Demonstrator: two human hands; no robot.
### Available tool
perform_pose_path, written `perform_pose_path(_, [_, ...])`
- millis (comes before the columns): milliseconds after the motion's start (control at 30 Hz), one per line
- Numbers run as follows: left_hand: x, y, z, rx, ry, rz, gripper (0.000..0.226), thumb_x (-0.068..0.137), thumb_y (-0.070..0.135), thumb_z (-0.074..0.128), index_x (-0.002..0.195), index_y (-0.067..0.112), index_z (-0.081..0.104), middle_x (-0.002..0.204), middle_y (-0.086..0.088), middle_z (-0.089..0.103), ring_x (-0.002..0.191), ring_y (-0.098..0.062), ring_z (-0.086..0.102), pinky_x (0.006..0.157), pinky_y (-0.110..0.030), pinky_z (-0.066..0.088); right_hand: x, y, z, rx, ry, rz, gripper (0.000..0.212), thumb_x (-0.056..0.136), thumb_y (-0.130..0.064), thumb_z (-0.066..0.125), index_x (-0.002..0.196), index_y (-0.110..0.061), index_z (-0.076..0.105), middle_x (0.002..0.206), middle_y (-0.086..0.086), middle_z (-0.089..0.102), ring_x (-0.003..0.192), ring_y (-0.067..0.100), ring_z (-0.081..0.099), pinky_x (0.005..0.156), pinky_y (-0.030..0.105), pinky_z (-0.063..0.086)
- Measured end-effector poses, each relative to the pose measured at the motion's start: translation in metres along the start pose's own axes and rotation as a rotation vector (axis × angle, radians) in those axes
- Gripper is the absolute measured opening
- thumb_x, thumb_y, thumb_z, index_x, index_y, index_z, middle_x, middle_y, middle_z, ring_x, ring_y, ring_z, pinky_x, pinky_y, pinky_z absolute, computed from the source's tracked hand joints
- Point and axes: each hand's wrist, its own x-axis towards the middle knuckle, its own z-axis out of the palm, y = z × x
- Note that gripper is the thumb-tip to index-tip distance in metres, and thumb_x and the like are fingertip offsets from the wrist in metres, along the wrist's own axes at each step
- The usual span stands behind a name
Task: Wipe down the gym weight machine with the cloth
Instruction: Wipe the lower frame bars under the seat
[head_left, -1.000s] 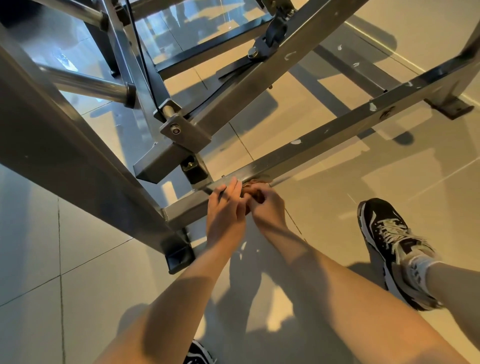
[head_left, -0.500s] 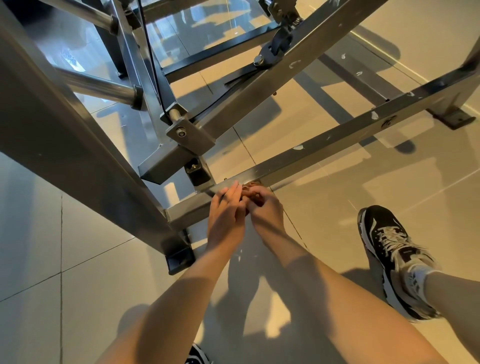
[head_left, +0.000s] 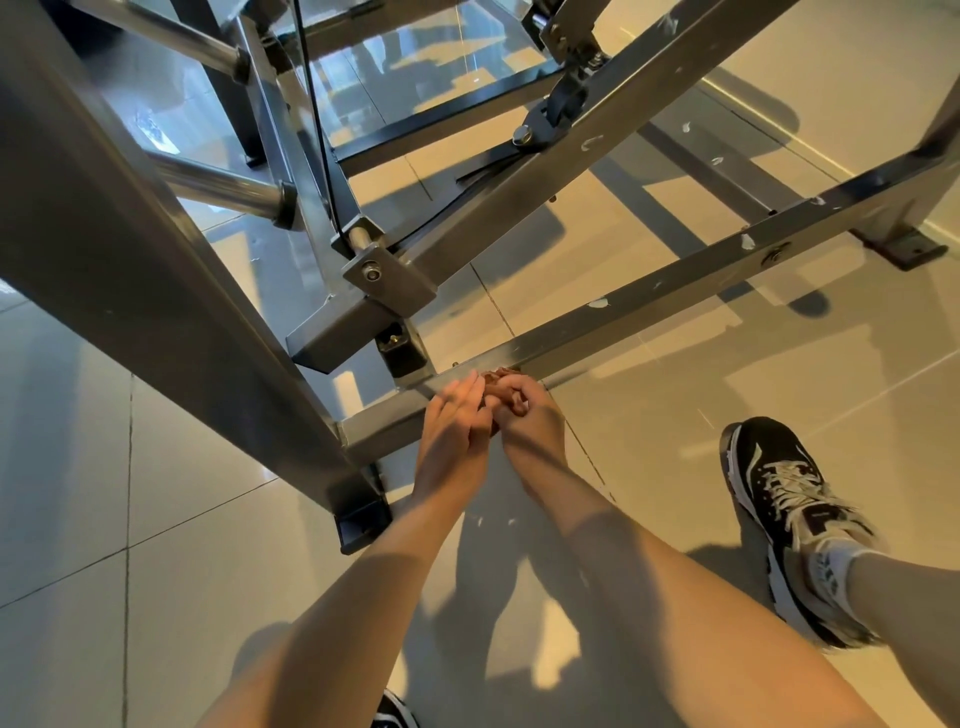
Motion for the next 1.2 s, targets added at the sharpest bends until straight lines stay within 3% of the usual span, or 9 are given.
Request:
perform_pose_path(100, [-0.003,-0.001,-0.001,-0.037,-0.034,-0.041,0.05,0.109,0.03,0.034,0.157,0.015,0.032,0.164,-0.001,0.03,0.151,-0.016,0.019,0.12,-0.021,0.009,0.003,-0.003,-0.004,0.032,-0.008,0.074,0.017,0.088,-0.004,0.068,0.096,-0.019,0.073,0.098,-0.001,0.071,0.093,0.014,0.067,0.085,0.031,0.058])
perform_pose_path(267, [-0.006,-0.005,-0.012,-0.023,-0.088,-0.021,0.049,0.11,0.023,0.029,0.158,0.016,0.03,0.165,0.002,0.026,0.151,-0.009,0.016,0.12,-0.019,0.007,0.024,-0.015,-0.032,0.166,0.292,0.162,0.014,0.095,-0.001,0.062,0.102,-0.01,0.069,0.087,-0.002,0.069,0.082,0.013,0.069,0.069,0.021,0.057])
perform_pose_path(367, [-0.008,-0.002,-0.016,-0.097,-0.092,-0.043,0.047,0.11,0.02,0.033,0.157,0.014,0.032,0.164,0.0,0.028,0.151,-0.01,0.018,0.123,-0.023,0.01,0.01,-0.015,-0.013,0.175,0.178,0.162,0.013,0.096,0.002,0.061,0.106,-0.006,0.066,0.086,0.005,0.068,0.068,0.009,0.066,0.059,0.021,0.056])
perform_pose_path(467, [-0.006,0.001,-0.017,-0.202,-0.087,-0.053,0.046,0.109,0.018,0.038,0.154,0.009,0.036,0.161,-0.007,0.033,0.151,-0.017,0.023,0.126,-0.035,0.015,-0.004,-0.007,0.003,0.017,0.03,0.049,0.013,0.091,0.0,0.066,0.099,-0.01,0.07,0.094,0.005,0.069,0.076,-0.001,0.062,0.068,0.011,0.05])
perform_pose_path(533, [-0.007,0.0,-0.015,-0.153,-0.081,-0.039,0.048,0.109,0.025,0.036,0.153,0.007,0.038,0.161,-0.009,0.035,0.15,-0.019,0.025,0.126,-0.037,0.017,0.0,-0.007,0.001,-0.005,0.014,0.04,0.015,0.089,-0.002,0.068,0.093,-0.017,0.072,0.094,0.002,0.071,0.085,0.008,0.065,0.076,0.017,0.054])
perform_pose_path(667, [-0.011,0.0,-0.017,-0.102,-0.092,-0.018,0.055,0.108,0.037,0.025,0.155,0.011,0.036,0.162,-0.005,0.033,0.151,-0.014,0.024,0.125,-0.037,0.018,0.01,-0.018,-0.022,0.152,0.195,0.017,0.016,0.093,-0.001,0.063,0.099,-0.013,0.071,0.094,-0.002,0.07,0.078,0.006,0.068,0.065,0.011,0.051])
perform_pose_path(767, [-0.01,-0.002,-0.016,-0.071,-0.072,0.003,0.048,0.111,0.028,0.029,0.155,0.009,0.036,0.162,-0.006,0.033,0.151,-0.016,0.024,0.125,-0.031,0.015,0.018,-0.017,-0.026,0.13,0.287,-0.054,0.017,0.096,-0.007,0.061,0.106,-0.018,0.069,0.11,0.002,0.063,0.09,0.008,0.066,0.073,0.009,0.05])
perform_pose_path(1033, [-0.011,-0.001,-0.018,-0.116,0.057,0.021,0.04,0.104,0.012,0.046,0.143,0.006,0.053,0.151,-0.007,0.049,0.143,-0.021,0.041,0.119,-0.026,0.027,-0.006,-0.013,0.01,-0.152,-0.011,-0.114,0.016,0.094,-0.018,0.067,0.102,-0.03,0.072,0.11,-0.008,0.06,0.097,0.001,0.057,0.086,0.017,0.048])
perform_pose_path(1200, [-0.01,0.002,-0.018,-0.037,-0.033,-0.027,0.047,0.111,0.024,0.029,0.155,0.011,0.035,0.163,-0.006,0.033,0.151,-0.016,0.025,0.121,-0.023,0.012,0.0,-0.007,-0.013,0.066,0.034,0.096,0.02,0.096,0.003,0.055,0.101,-0.01,0.07,0.088,0.001,0.069,0.071,0.006,0.067,0.063,0.02,0.059])
